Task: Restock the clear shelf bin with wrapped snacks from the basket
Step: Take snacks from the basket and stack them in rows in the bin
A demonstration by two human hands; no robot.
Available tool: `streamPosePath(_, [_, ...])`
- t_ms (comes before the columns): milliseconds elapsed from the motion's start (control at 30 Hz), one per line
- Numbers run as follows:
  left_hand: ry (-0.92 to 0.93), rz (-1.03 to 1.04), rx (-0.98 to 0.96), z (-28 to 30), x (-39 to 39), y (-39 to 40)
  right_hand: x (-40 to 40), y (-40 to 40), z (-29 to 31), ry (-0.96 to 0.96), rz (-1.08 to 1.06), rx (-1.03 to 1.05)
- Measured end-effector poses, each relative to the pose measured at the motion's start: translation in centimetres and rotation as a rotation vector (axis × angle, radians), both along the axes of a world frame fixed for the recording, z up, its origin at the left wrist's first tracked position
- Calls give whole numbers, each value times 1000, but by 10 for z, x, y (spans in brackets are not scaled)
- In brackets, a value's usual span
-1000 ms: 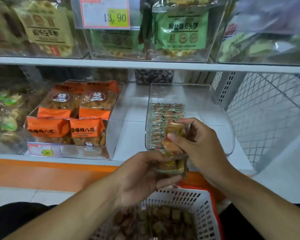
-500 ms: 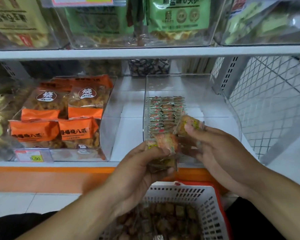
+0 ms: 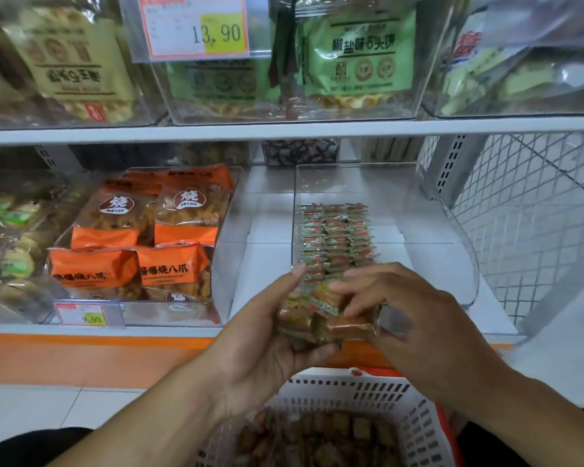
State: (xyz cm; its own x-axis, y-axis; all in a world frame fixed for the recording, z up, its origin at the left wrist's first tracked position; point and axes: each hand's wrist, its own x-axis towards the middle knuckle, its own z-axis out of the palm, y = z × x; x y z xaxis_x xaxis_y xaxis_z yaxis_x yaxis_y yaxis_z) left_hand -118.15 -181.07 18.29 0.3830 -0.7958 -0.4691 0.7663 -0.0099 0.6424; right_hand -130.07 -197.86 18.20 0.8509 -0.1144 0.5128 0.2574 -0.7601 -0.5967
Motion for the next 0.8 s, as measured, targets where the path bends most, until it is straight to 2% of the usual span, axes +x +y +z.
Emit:
streamPosePath(100, [-58, 68, -11, -1, -1, -1, 1, 1, -3, 126, 50, 129])
streamPosePath(167, [-65, 125, -26, -1, 0, -1, 1, 3, 2, 151, 104, 333])
streamPosePath(267, [-116, 188, -31, -3, 3, -1, 1, -3, 10, 117, 77, 616])
streamPosePath(467, [-171, 274, -29, -6, 1, 0, 9, -12, 7, 375, 140, 1102])
streamPosePath(633, [-200, 258, -37, -5, 0, 1, 9, -12, 6, 391, 10, 1012])
streamPosePath(800, [-200, 219, -25, -6, -1, 1, 9, -12, 6, 418, -7, 928])
